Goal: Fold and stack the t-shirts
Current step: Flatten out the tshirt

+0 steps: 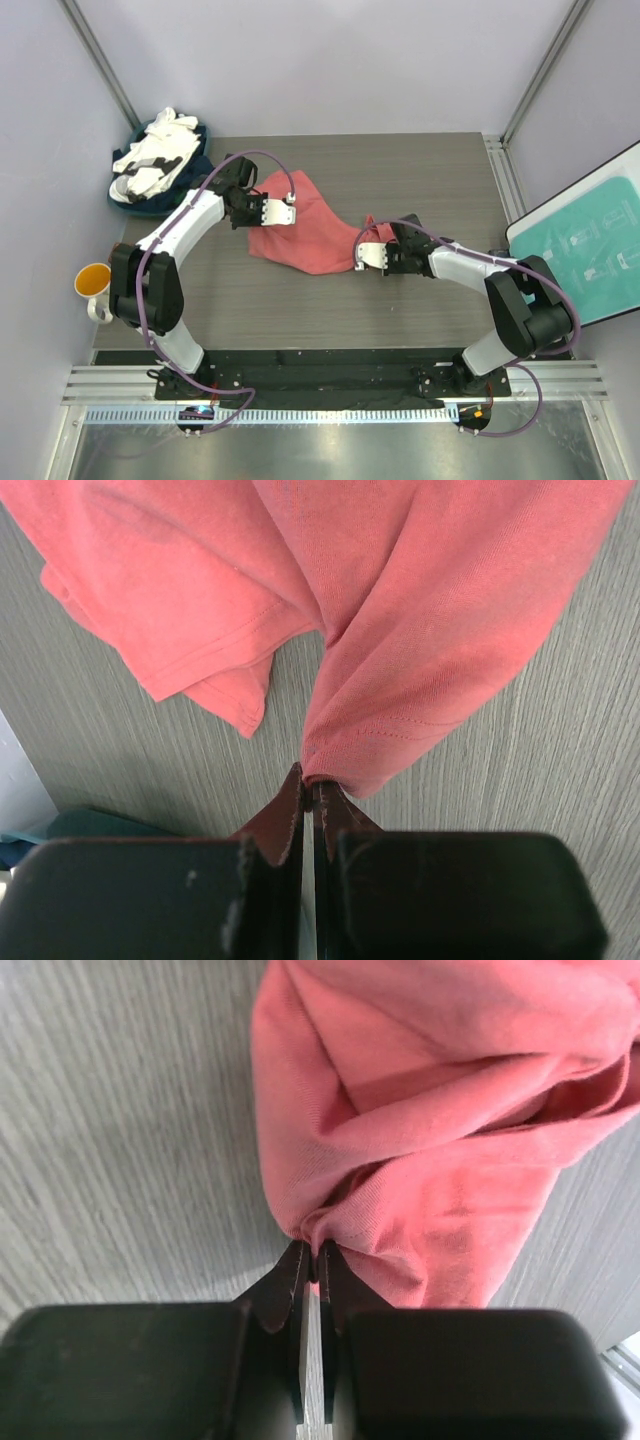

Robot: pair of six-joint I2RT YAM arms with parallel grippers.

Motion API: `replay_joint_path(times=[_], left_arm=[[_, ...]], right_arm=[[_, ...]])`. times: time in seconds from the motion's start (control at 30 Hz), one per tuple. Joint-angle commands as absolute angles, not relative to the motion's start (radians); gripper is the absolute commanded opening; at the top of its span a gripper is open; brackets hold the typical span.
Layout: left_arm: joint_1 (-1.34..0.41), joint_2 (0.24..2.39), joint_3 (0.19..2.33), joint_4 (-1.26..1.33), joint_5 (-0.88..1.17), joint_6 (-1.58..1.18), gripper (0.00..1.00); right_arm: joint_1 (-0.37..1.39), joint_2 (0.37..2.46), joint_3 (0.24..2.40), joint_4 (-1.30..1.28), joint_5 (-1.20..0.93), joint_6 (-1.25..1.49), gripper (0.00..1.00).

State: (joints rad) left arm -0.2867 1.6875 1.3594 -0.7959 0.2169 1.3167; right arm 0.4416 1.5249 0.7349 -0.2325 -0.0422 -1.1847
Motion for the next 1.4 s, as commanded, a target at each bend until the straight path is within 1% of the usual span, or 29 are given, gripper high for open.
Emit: replay_joint_path(times=[0.0, 0.07, 0.3, 0.53, 0.6, 0.63, 0.67, 0.7, 0.73, 1.03, 1.07, 1.1, 1.13, 1.17, 1.2, 1.23, 1.27, 1.3, 1.37], left_arm=[[-0.290, 1.690, 1.391, -0.778, 0.210, 1.310, 0.00], [-0.290, 1.693, 1.393, -0.781, 0.209, 1.313, 0.00], [-0.290, 1.706, 1.401, -0.781, 0.216, 1.318, 0.00], [-0.290, 1.720, 1.420, -0.776, 0.221, 1.318, 0.00], [-0.290, 1.721, 1.422, -0.773, 0.219, 1.318, 0.00], [-0.290, 1.721, 1.424, -0.773, 0.218, 1.322, 0.00], [-0.290, 1.720, 1.424, -0.775, 0.218, 1.322, 0.00], [-0.290, 1.720, 1.424, -0.775, 0.221, 1.322, 0.00], [-0.290, 1.720, 1.424, -0.773, 0.221, 1.324, 0.00], [-0.290, 1.717, 1.422, -0.773, 0.218, 1.333, 0.00], [-0.290, 1.717, 1.422, -0.773, 0.219, 1.332, 0.00], [-0.290, 1.717, 1.420, -0.775, 0.219, 1.330, 0.00], [-0.290, 1.713, 1.420, -0.773, 0.218, 1.331, 0.00], [-0.290, 1.715, 1.420, -0.773, 0.221, 1.331, 0.00], [-0.290, 1.715, 1.419, -0.772, 0.222, 1.330, 0.00], [-0.291, 1.713, 1.419, -0.772, 0.224, 1.328, 0.00], [-0.291, 1.712, 1.419, -0.772, 0.225, 1.327, 0.00], [-0.291, 1.713, 1.419, -0.772, 0.227, 1.325, 0.00], [-0.291, 1.713, 1.417, -0.770, 0.227, 1.324, 0.00]], right_arm=[[0.448, 1.499, 0.778, -0.299, -0.057, -1.213, 0.08], [0.448, 1.479, 0.828, -0.377, -0.060, -1.227, 0.04], [0.446, 1.437, 0.969, -0.586, -0.066, -1.279, 0.02], [0.446, 1.491, 1.051, -0.669, -0.032, -1.259, 0.01], [0.445, 1.506, 1.058, -0.673, -0.031, -1.252, 0.13], [0.445, 1.511, 1.061, -0.673, -0.029, -1.249, 0.21], [0.445, 1.514, 1.065, -0.675, -0.026, -1.247, 0.19], [0.445, 1.525, 1.066, -0.676, -0.025, -1.241, 0.13], [0.445, 1.529, 1.071, -0.675, -0.025, -1.235, 0.01], [0.443, 1.559, 1.129, -0.690, -0.026, -1.195, 0.01], [0.442, 1.562, 1.134, -0.692, -0.018, -1.195, 0.05], [0.443, 1.563, 1.135, -0.696, -0.015, -1.196, 0.22], [0.443, 1.562, 1.137, -0.701, -0.011, -1.203, 0.29], [0.443, 1.563, 1.137, -0.703, -0.008, -1.209, 0.30], [0.443, 1.560, 1.135, -0.704, -0.006, -1.212, 0.14], [0.442, 1.560, 1.138, -0.704, -0.008, -1.213, 0.11], [0.442, 1.562, 1.140, -0.707, -0.008, -1.213, 0.11], [0.442, 1.565, 1.147, -0.712, -0.008, -1.213, 0.01], [0.442, 1.572, 1.154, -0.713, -0.009, -1.209, 0.01]])
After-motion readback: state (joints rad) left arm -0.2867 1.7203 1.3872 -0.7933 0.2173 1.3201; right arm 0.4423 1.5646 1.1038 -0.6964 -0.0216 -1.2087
